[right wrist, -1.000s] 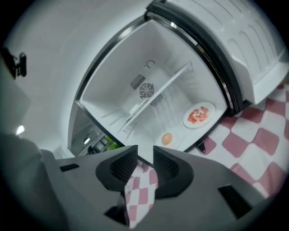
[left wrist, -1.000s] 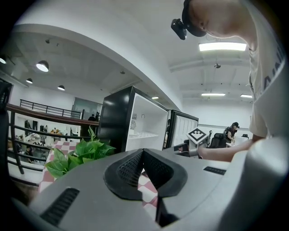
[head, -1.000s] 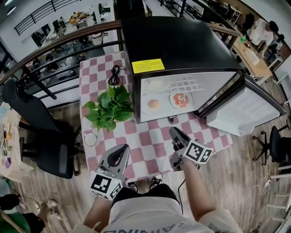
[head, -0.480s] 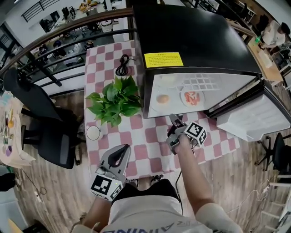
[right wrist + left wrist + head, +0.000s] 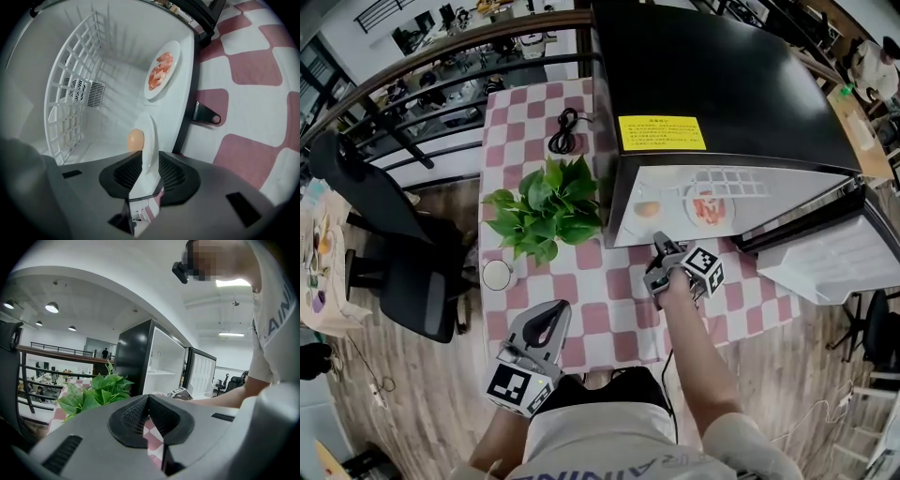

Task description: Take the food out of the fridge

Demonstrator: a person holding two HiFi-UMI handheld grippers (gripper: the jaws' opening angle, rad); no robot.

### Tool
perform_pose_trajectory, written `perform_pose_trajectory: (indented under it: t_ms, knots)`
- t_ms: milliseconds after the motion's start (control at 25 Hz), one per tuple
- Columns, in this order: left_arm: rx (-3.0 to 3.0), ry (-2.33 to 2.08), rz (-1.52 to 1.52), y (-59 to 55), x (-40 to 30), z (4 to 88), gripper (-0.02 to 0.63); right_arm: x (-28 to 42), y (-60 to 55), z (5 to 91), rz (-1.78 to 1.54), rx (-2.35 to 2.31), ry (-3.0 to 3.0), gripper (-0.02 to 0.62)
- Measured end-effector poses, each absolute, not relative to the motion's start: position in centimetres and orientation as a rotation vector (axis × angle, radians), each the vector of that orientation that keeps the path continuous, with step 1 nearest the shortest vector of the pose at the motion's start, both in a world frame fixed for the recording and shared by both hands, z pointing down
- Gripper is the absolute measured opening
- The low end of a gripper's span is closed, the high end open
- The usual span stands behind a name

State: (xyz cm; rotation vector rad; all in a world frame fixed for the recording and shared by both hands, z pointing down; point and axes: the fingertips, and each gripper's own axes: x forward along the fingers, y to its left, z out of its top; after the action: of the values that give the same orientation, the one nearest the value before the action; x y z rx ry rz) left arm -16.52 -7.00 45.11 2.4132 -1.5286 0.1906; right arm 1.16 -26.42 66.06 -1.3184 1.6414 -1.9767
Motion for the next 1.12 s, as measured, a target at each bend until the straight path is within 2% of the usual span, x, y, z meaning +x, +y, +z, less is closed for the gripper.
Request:
perform_pose_trajectory:
  t_ms: [200,400,1120]
  knots:
    - [2.409,-1.544,0.199,-7.5,-16.8,45.2,0.006,1.4,-27.2,66.6,-1.989,-1.331,1.577,0.112]
    - [2.401,-1.542,0.21,-7.7,-17.0,45.5,0.007,1.7,-27.4,67.0,-2.002,-1.362,1.522,0.038]
    - [2.416,-1.492,0.228,-7.8,-16.2,45.8,0.006,2.3,-23.5,66.2,-1.986,-1.265,1.583,0.034]
